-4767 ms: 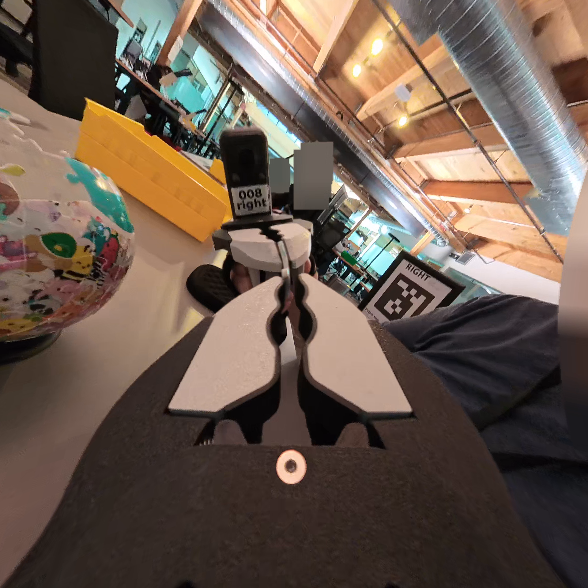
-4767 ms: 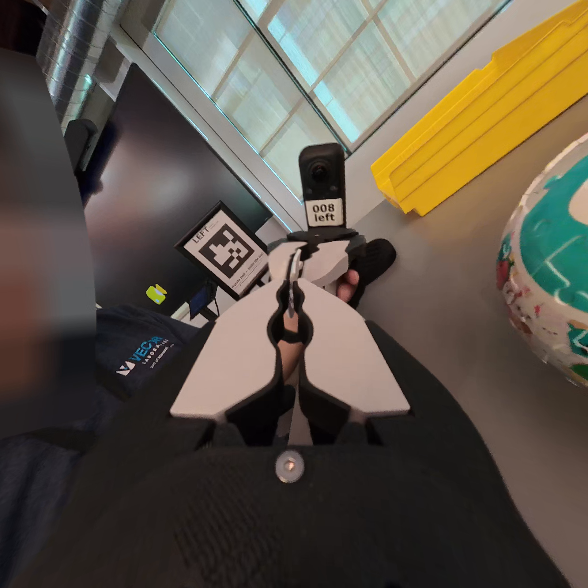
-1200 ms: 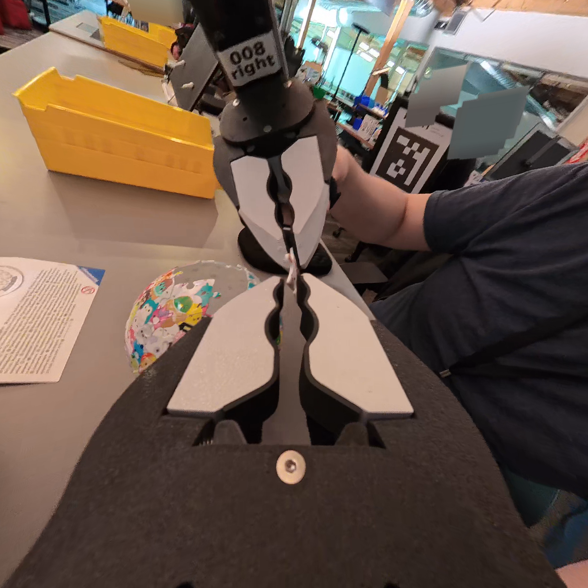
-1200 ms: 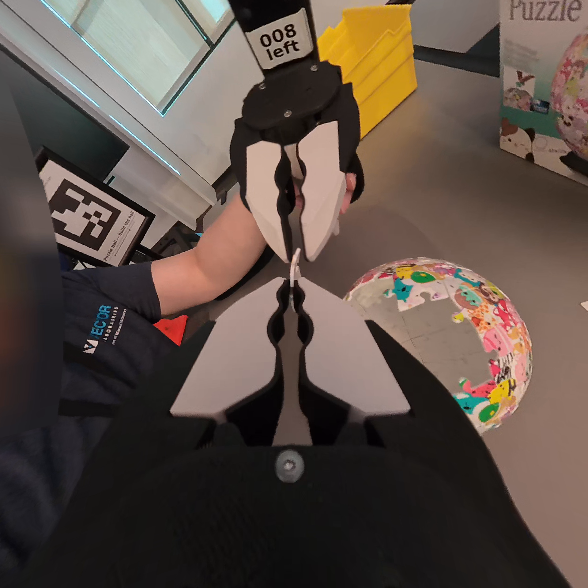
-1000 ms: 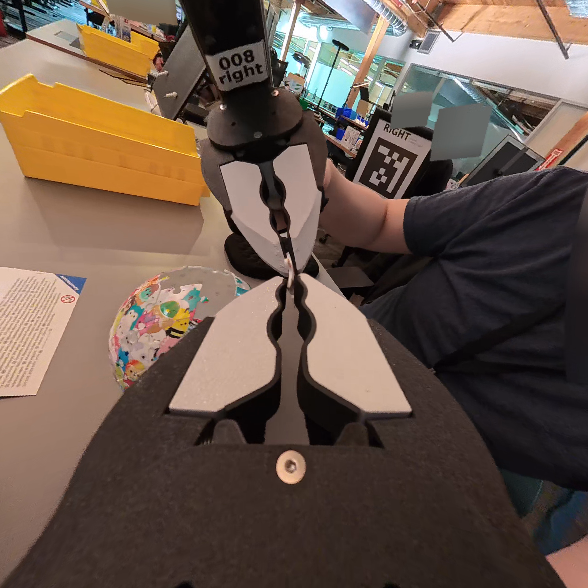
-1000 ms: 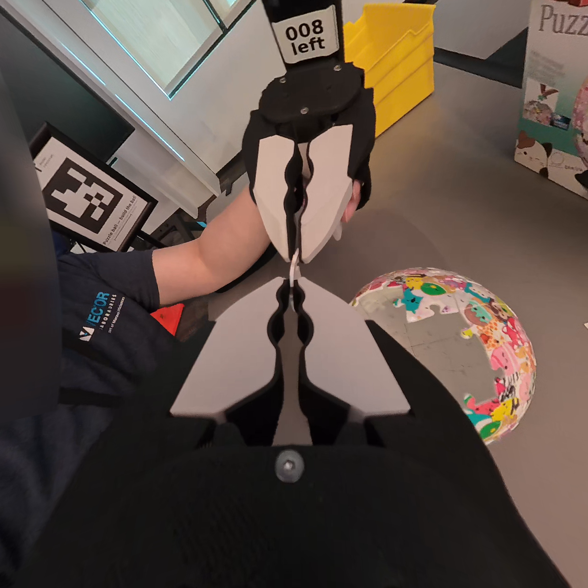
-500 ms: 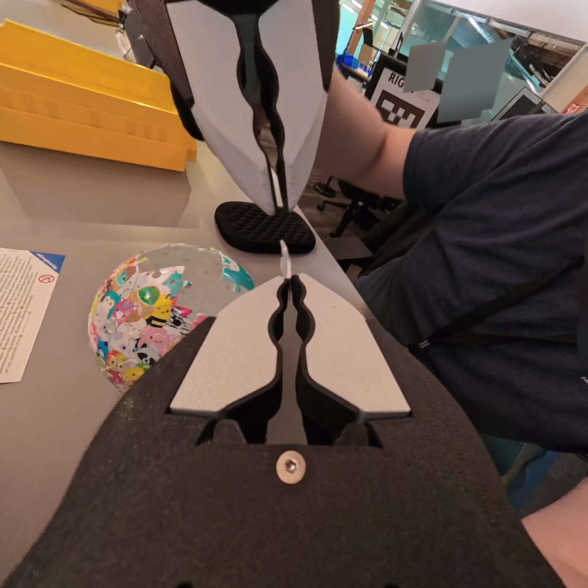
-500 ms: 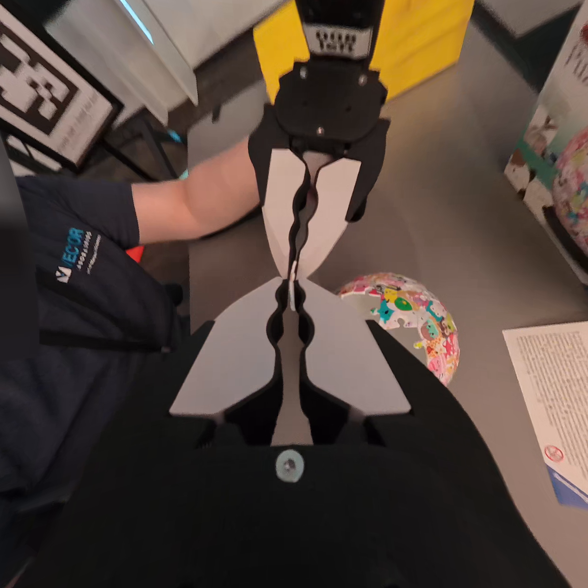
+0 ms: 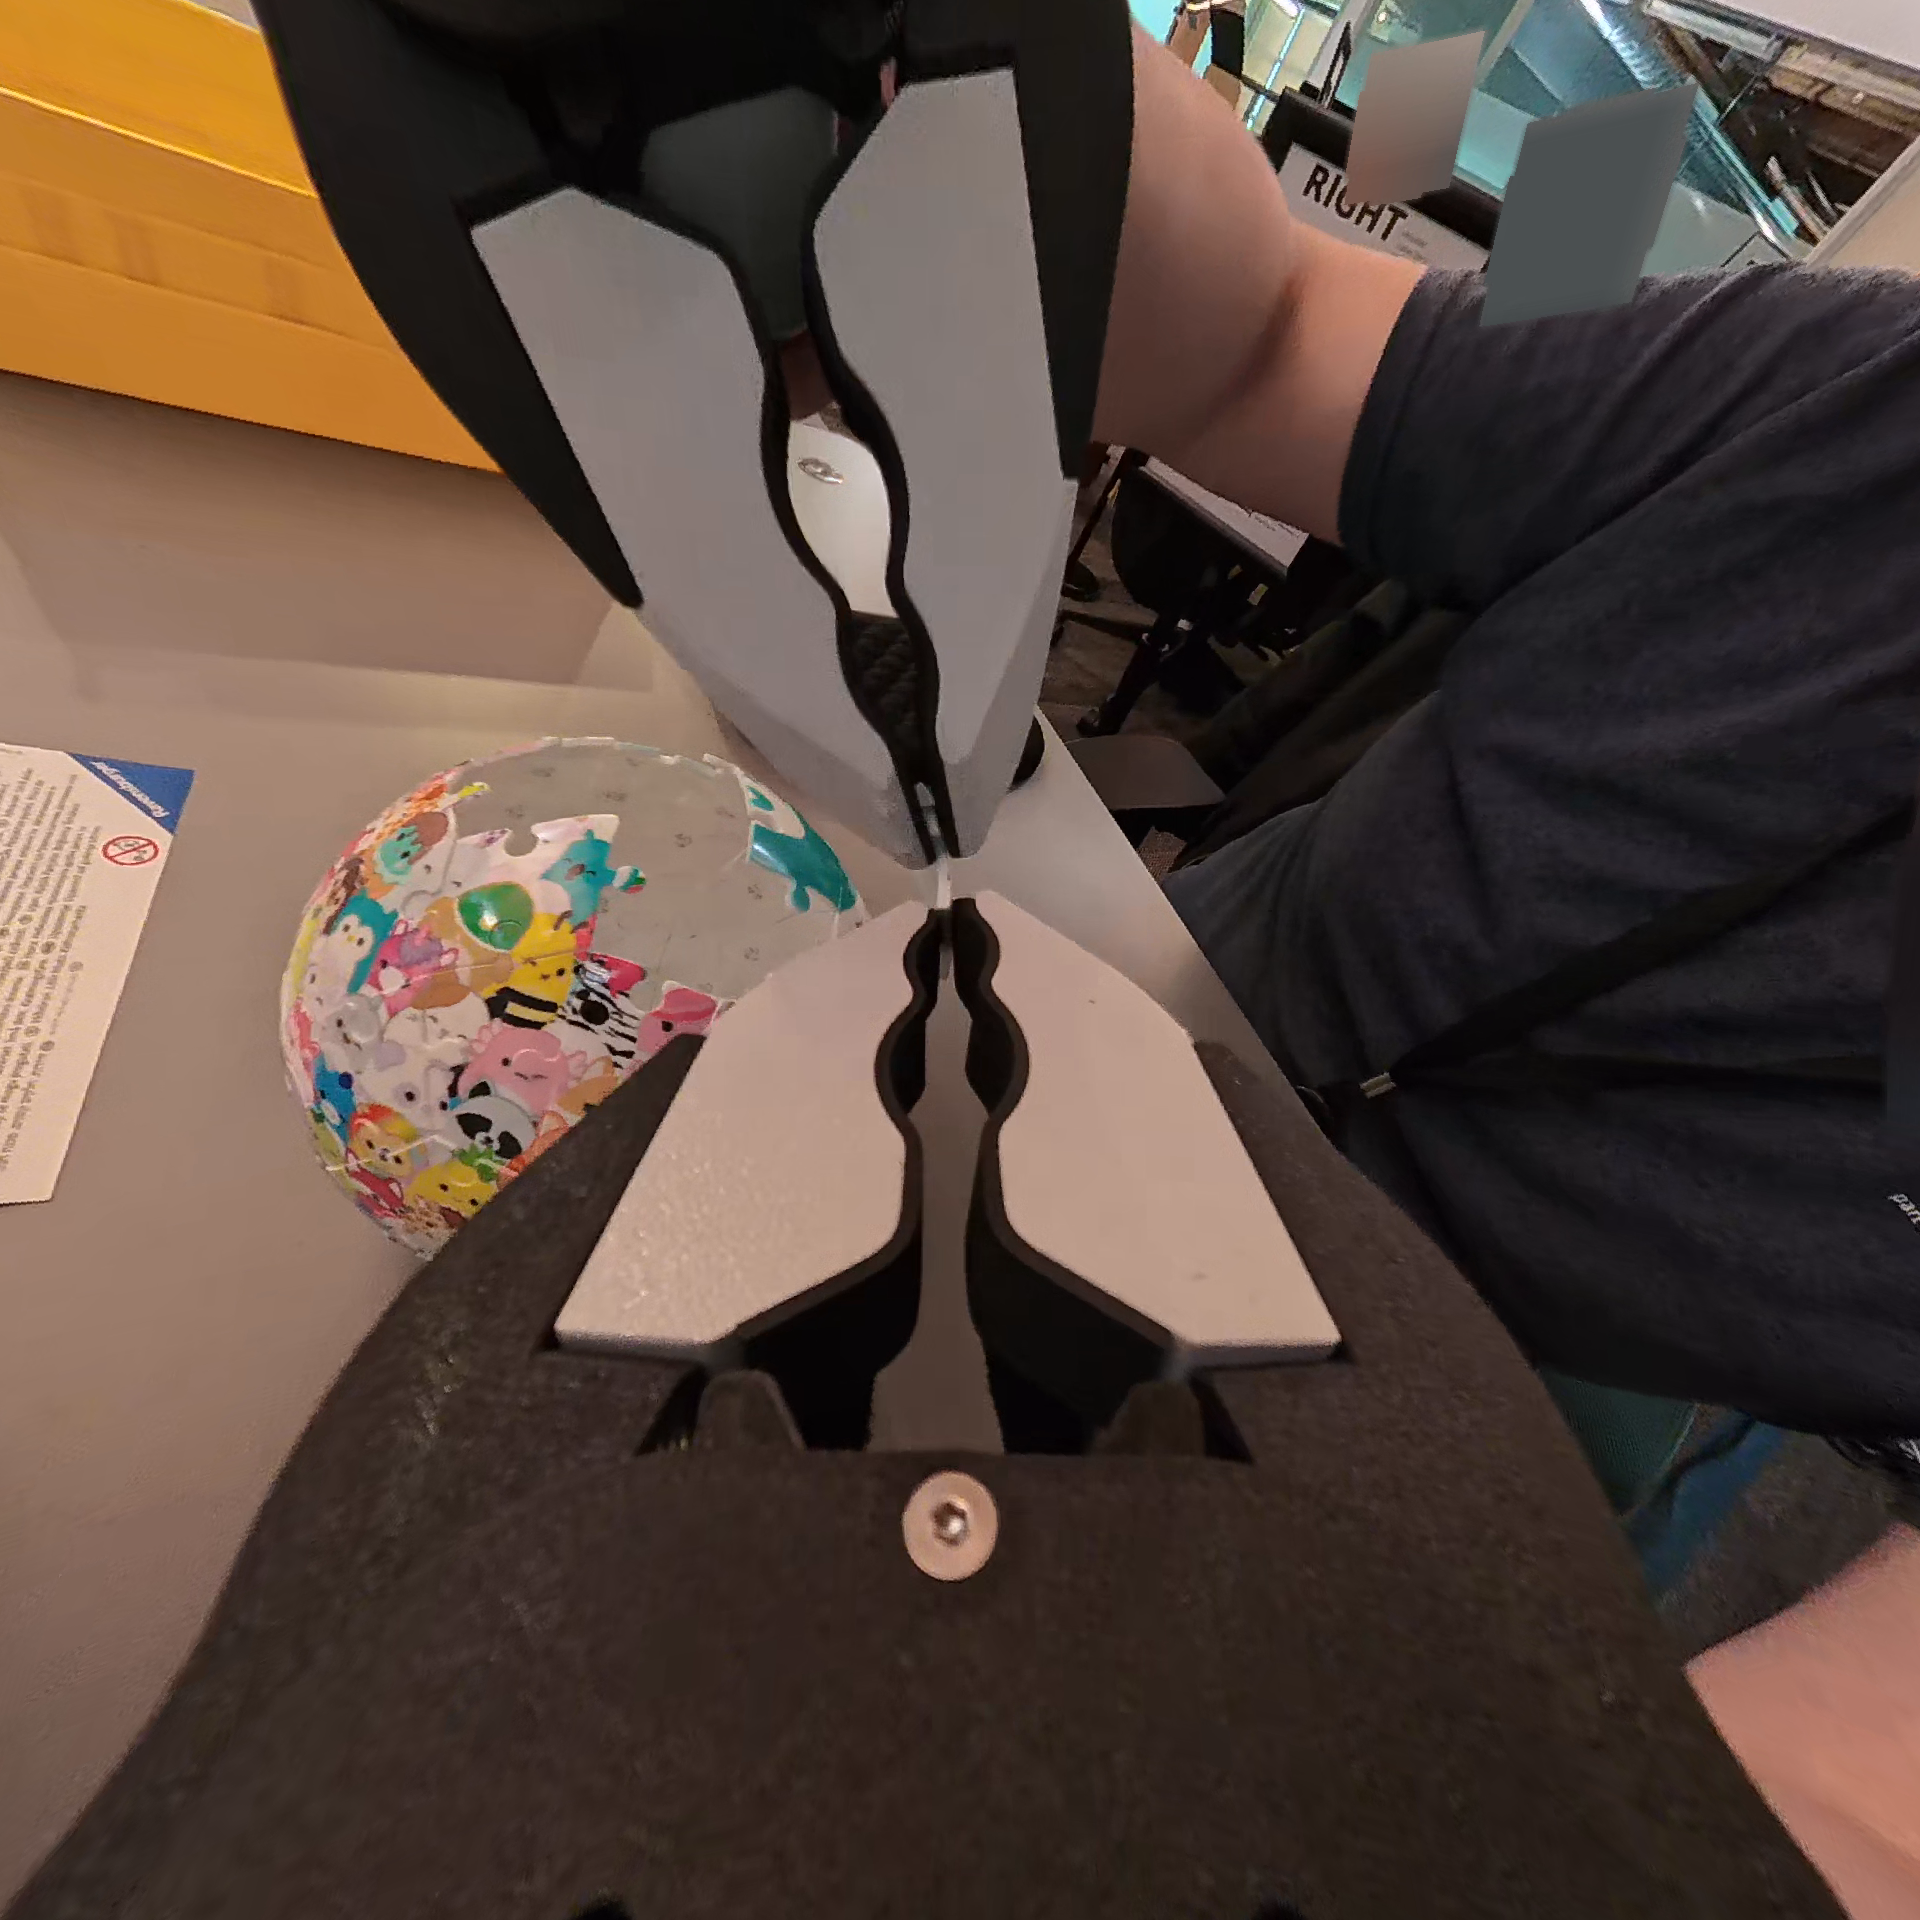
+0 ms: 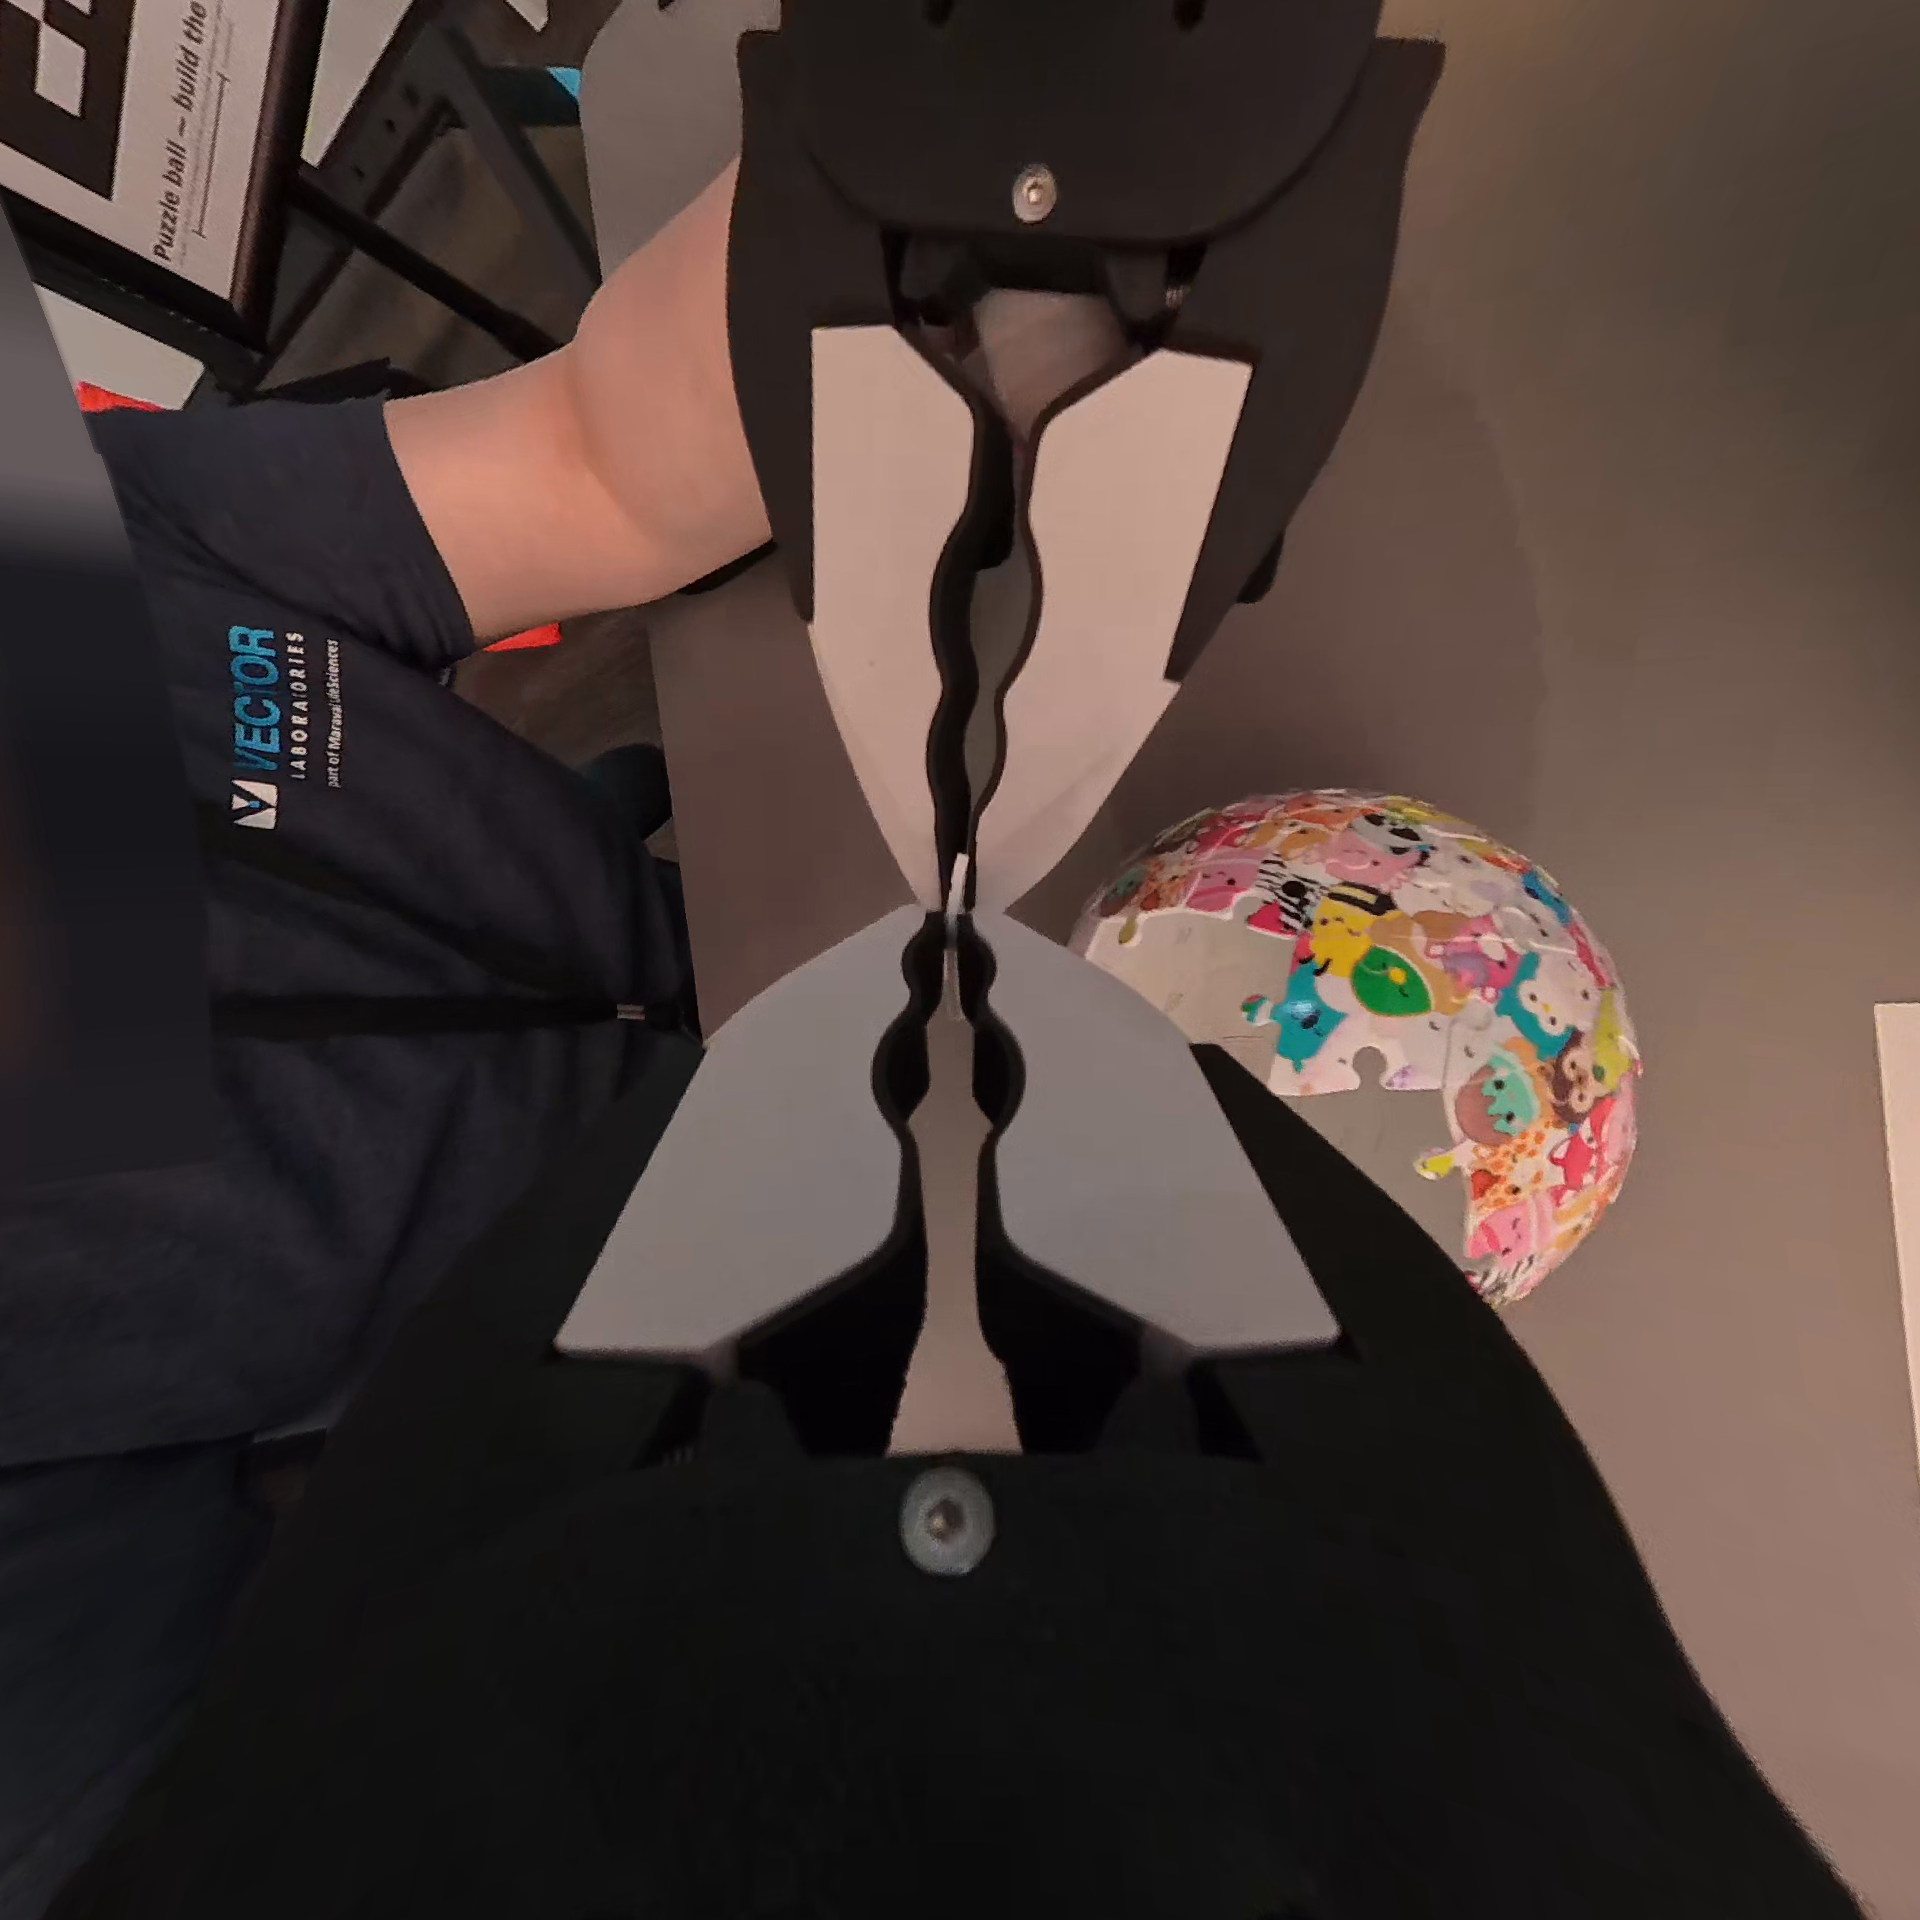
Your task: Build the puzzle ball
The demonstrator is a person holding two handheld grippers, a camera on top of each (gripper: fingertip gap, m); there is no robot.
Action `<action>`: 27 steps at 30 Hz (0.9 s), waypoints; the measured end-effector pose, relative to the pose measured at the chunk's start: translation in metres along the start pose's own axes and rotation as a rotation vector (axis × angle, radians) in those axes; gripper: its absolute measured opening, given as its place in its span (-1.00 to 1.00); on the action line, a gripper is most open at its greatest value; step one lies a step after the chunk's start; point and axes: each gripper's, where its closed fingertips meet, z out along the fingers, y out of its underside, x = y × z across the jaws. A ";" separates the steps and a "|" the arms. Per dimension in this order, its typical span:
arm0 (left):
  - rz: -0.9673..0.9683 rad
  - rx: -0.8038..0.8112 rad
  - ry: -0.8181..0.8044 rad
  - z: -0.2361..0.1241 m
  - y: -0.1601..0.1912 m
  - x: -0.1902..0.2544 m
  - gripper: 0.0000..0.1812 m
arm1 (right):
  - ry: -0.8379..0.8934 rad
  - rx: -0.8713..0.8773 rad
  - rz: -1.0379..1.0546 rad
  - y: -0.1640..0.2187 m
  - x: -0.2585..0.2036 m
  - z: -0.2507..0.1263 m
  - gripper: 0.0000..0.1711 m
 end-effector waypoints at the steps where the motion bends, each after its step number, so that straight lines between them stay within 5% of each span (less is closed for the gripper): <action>1: -0.001 0.000 0.000 0.000 0.000 0.000 -0.98 | -0.006 -0.008 0.001 0.000 0.000 0.000 -0.97; 11: -0.019 -0.006 -0.001 0.001 0.003 -0.004 -0.97 | -0.073 -0.095 0.082 0.008 0.003 0.002 -0.97; 18: 0.065 0.024 -0.239 -0.033 -0.008 -0.016 -0.77 | -0.104 -0.046 0.167 0.013 0.012 0.002 -0.97; 27: 0.162 -0.018 -0.358 -0.038 -0.017 -0.010 -0.54 | -0.107 -0.084 0.206 0.016 0.018 0.006 -0.97</action>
